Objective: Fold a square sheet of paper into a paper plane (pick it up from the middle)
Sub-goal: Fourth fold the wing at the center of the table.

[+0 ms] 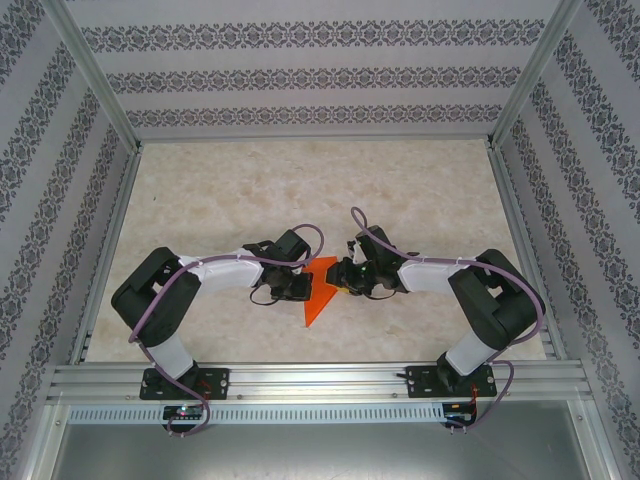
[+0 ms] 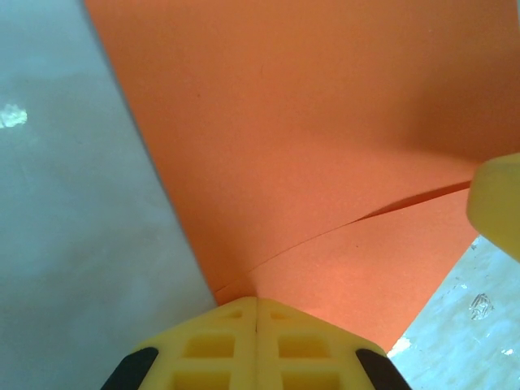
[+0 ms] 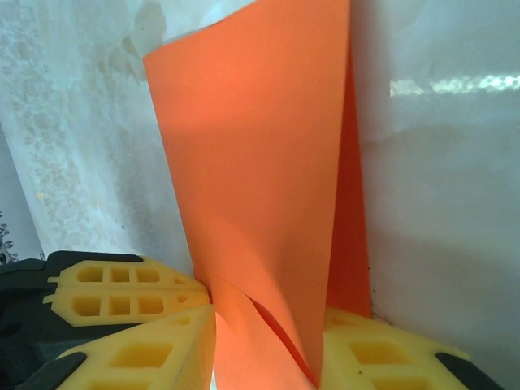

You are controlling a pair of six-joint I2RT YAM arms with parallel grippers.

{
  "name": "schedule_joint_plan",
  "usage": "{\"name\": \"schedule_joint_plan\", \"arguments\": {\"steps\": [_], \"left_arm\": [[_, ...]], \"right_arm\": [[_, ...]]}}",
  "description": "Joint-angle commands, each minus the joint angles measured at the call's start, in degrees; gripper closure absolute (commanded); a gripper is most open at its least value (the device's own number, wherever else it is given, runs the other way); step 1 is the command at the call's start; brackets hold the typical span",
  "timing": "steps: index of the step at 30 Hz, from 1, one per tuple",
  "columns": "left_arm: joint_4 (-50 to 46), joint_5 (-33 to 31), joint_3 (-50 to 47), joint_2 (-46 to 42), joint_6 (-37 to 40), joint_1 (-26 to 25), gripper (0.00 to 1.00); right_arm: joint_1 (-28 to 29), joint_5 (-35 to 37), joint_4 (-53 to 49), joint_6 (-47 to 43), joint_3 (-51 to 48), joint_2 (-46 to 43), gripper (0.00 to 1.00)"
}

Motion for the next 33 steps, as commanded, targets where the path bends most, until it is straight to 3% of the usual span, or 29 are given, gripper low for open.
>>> {"name": "schedule_joint_plan", "arguments": {"steps": [1,9,15,26,33], "left_arm": [[-0.55,-1.52,-1.10,-1.12,0.79,-0.44,0.99],[-1.76,-4.14,-0.19,-4.72,0.76,-0.45,0.97],[-2.83,-4.92,0.44,-5.86,0.03,-0.44,0.92],[-2.13,-11.40,-3.92,-20.67,-3.67,-1.29,0.68],[-5.67,-18.76,-5.84,-26.04,-6.33,-6.58,0.62]], "right_arm": [[0.49,-3.15,2.08,-1.75,1.46,-0.54,0.66],[0.67,-8.39,-2.14,-10.99,5.19,2.60,0.68],[-0.04,-6.68,-6.26,-15.32,6.48,4.12,0.69],[-1.57,-9.23,-3.18,-13.24,5.34,6.45,0.82],[-1.70,-7.54,-2.68,-11.85,3.98,5.63,0.90]]}}
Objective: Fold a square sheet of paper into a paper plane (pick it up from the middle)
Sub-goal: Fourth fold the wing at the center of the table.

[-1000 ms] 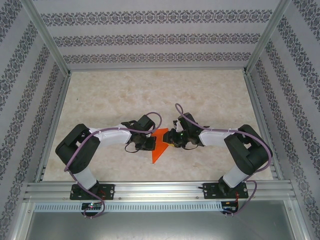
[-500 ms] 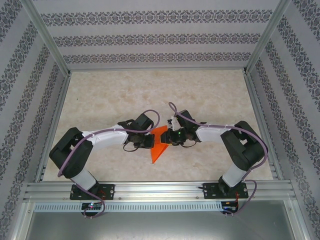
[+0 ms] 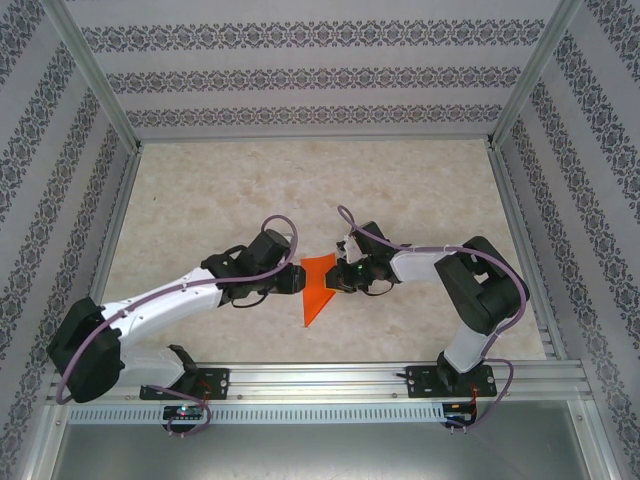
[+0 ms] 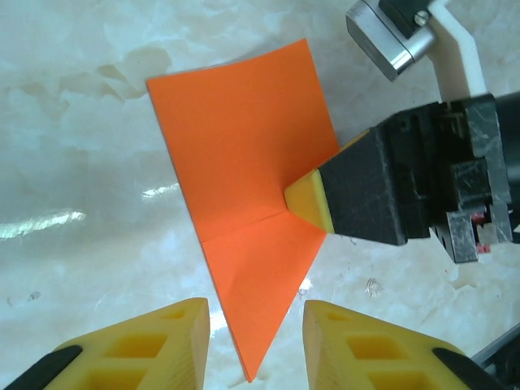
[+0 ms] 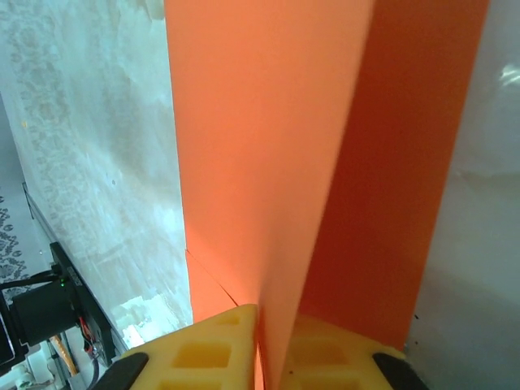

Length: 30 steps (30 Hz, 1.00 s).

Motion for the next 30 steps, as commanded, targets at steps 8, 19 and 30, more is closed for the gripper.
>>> {"name": "schedule_joint_plan", "arguments": {"steps": [8,19,30], "left_arm": [[-2.84,-12.70,-1.50,-0.11,-3.93,-9.90,0.59],[-4.07,-16.43,1.13,6.41,-1.44,-15.64,0.54],[-6.75,-22.64,6.76,16.52,0.01,-18.78,0.52]], "right_arm": [[1.25,3.82,12.39,13.75,-6.76,-3.35,0.98],[4.37,9.65,9.64,20.24,-5.62,-10.50,0.93],[4.58,6.46,6.24,18.61,-0.50,-6.67,0.92]]}}
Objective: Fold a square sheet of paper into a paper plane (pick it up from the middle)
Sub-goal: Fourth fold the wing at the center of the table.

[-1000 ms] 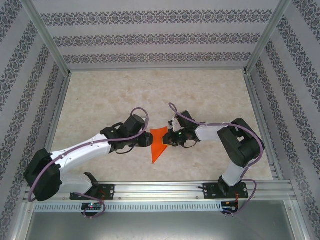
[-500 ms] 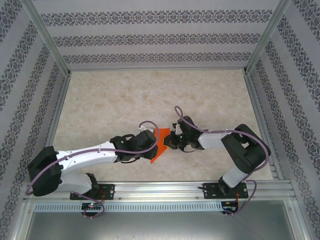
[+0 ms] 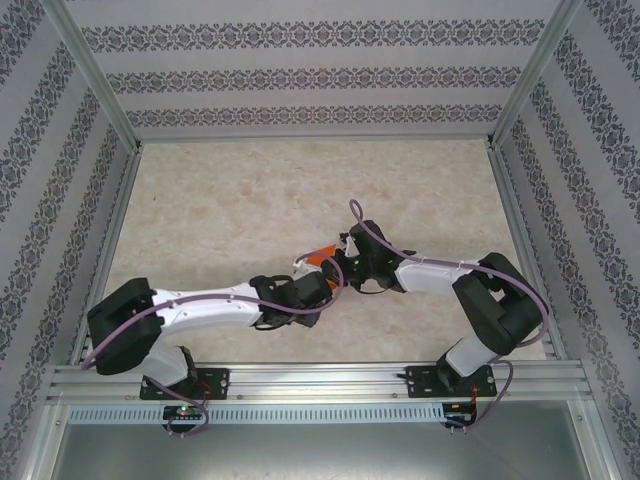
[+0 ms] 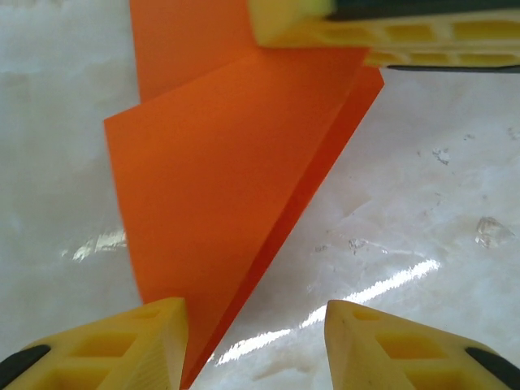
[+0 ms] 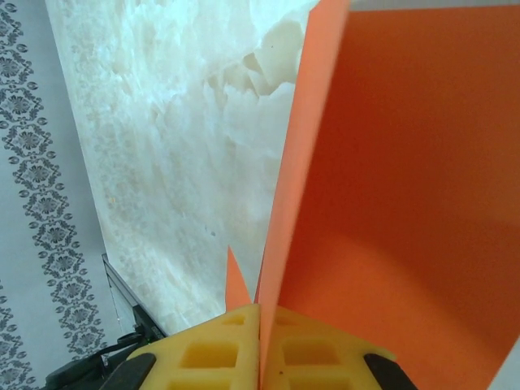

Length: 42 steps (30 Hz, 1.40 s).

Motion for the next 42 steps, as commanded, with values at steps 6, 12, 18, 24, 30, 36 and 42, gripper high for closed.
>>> {"name": "schedule_joint_plan", "arguments": {"steps": [6,12,18,24,30,36,42], "left_arm": [[-8.07,-13.16,7.54,7.51,-1.32,-4.28,0.55],[-7.26,-16.53,6.30,5.52,-3.50,-5.76,0.58],[-4.14,-15.12,3.33,3.81,-2.54,-5.75,0.68],[-3.95,-15.14,2.74,4.87,-3.06,-5.76,0.72],[1.65,-12.47,0.47,2.90,-1.96,-5.76,0.62],[3.79,-11.71,-0.39,3.63,-1.56,-5.76,0.57],[4.64,-12.30,0.39,5.14,-2.37,-5.76,0.58]], "right_arm": [[0.58,-1.27,-3.94,-2.67,3.12,1.50,0.90],[0.49,-1.95,-5.62,-4.25,3.57,1.74,0.88],[-0.44,-3.80,-5.76,-4.74,3.65,2.41,0.87],[-1.34,-5.57,-6.01,-5.57,4.15,2.77,0.84],[-2.45,-7.26,-6.56,-6.28,4.60,2.87,0.84],[-4.03,-8.67,-8.72,-8.11,5.07,2.70,0.83],[-4.71,-10.34,-8.95,-8.56,5.41,3.39,0.87]]}}
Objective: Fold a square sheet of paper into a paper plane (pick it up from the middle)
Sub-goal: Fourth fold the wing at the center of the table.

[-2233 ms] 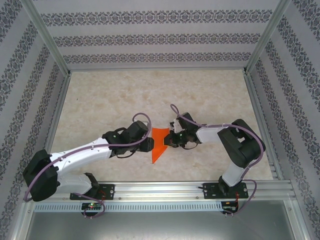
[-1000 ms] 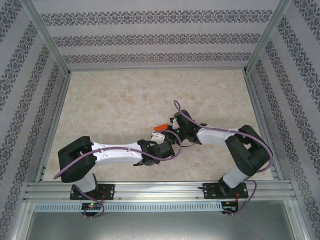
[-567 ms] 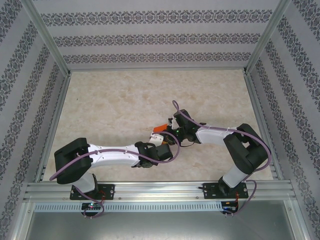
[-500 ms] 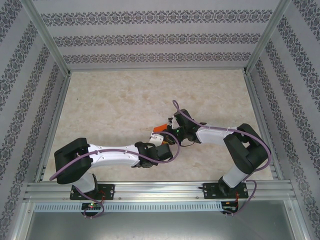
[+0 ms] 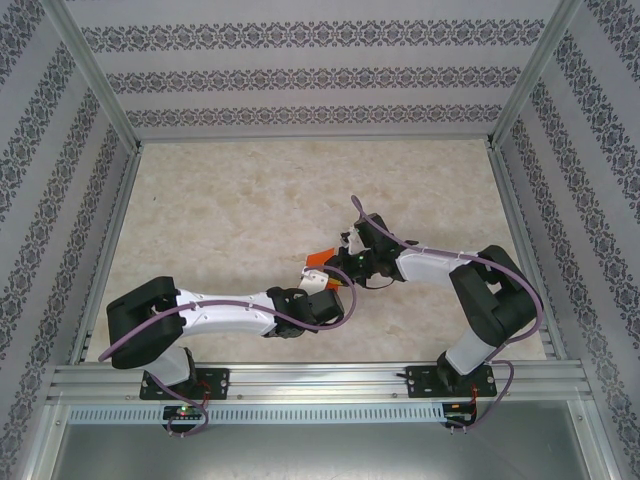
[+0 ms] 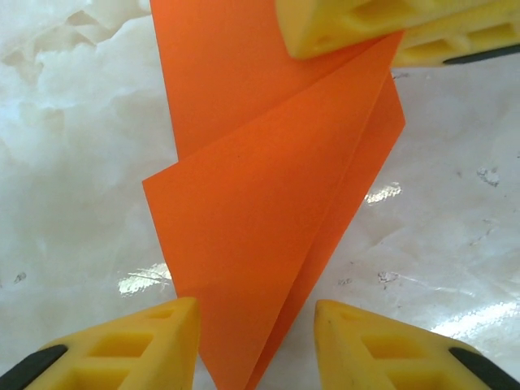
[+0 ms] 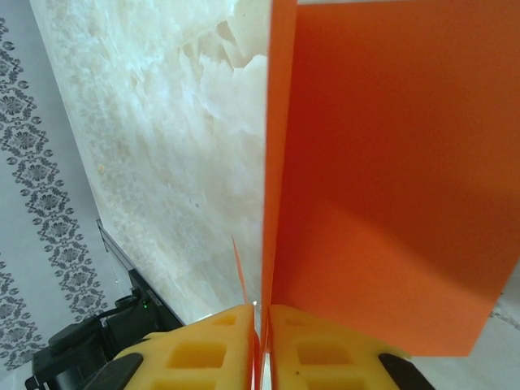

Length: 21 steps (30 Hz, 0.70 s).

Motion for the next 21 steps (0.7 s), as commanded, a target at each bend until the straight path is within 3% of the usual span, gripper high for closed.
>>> {"name": "schedule_joint_plan", "arguments": {"steps": [1,9,21], "left_arm": [[2.33,-0.58,0.90,1.16,-0.21,-0.71,0.59],[1.00,-2.42,1.31,3.39,-2.44,-0.71,0.62],[0.67,-3.05,1.78,4.73,-2.48,-0.71,0.78]], "right_arm": [[-0.54,-1.92,-0.30,-1.54,1.88,0.87,0.87],[-0.87,-2.31,-0.37,-1.29,2.12,0.86,0.87],[-1.03,-2.06,-1.50,-1.90,2.31,0.88,0.87]]}}
